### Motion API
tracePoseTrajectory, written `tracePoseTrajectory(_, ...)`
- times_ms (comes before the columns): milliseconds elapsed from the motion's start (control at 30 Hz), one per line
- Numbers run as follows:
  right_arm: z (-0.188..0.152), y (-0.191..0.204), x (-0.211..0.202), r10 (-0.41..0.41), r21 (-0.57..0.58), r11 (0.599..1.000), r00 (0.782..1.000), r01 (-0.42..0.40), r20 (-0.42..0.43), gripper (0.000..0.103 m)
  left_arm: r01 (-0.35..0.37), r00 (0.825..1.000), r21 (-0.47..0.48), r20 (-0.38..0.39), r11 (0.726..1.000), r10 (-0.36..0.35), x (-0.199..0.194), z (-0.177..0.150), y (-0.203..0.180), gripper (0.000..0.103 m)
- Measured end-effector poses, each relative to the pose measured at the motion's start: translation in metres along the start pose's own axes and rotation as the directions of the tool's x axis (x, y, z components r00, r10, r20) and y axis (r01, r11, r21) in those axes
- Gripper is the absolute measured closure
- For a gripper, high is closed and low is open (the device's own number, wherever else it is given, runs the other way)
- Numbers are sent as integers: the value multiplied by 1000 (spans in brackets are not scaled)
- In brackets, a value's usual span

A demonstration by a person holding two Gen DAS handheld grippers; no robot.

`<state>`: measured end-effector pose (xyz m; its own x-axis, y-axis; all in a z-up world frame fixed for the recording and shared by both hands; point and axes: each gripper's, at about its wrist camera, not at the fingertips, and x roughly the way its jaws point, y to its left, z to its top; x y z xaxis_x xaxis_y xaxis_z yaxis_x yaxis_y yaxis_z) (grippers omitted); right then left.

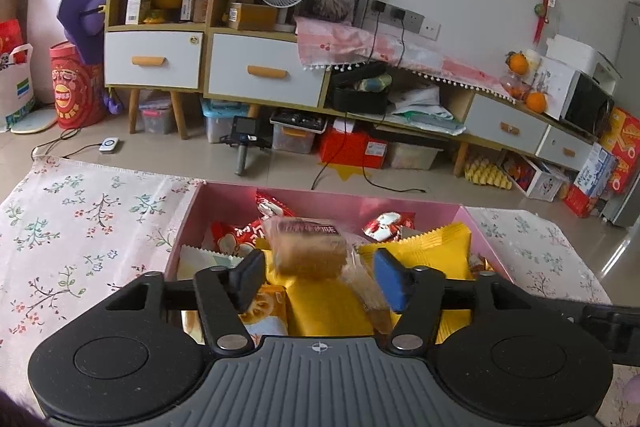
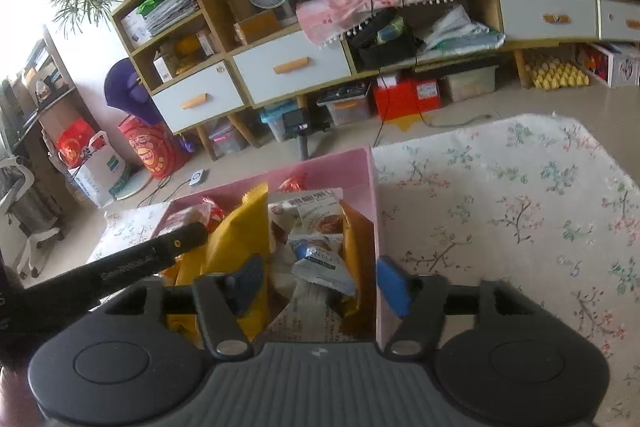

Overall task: Organize snacks
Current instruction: 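Open both tools to drop the packets into the box and withdraw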

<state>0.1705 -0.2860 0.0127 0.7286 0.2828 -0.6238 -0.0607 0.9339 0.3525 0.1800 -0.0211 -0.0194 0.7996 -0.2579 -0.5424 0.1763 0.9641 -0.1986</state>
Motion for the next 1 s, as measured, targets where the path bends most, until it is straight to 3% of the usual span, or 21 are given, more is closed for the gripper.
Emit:
tracePoseTrajectory(133,1,2,-6,1,-13,1000,1000,-1,15,38,-4,1000,3,11,1000,4,-6,-1,-1,21)
tracePoseTrajectory(267,3,1,-10,-4,-16,1000,1000,5,25,34,-3,1000,-10,14,1000,3,-14,1,-1,16)
tracePoseTrajectory(733,-1,-5,-35,-48,-32,998,998,50,49,16,-28,999,10,-37,1000,28,-59,-9,-5,5)
tracePoseTrajectory(1000,-11,-6,-51,-108,5,994,994,108,21,14,-84,991,22,-105,996,86,-90,-22,-6,2)
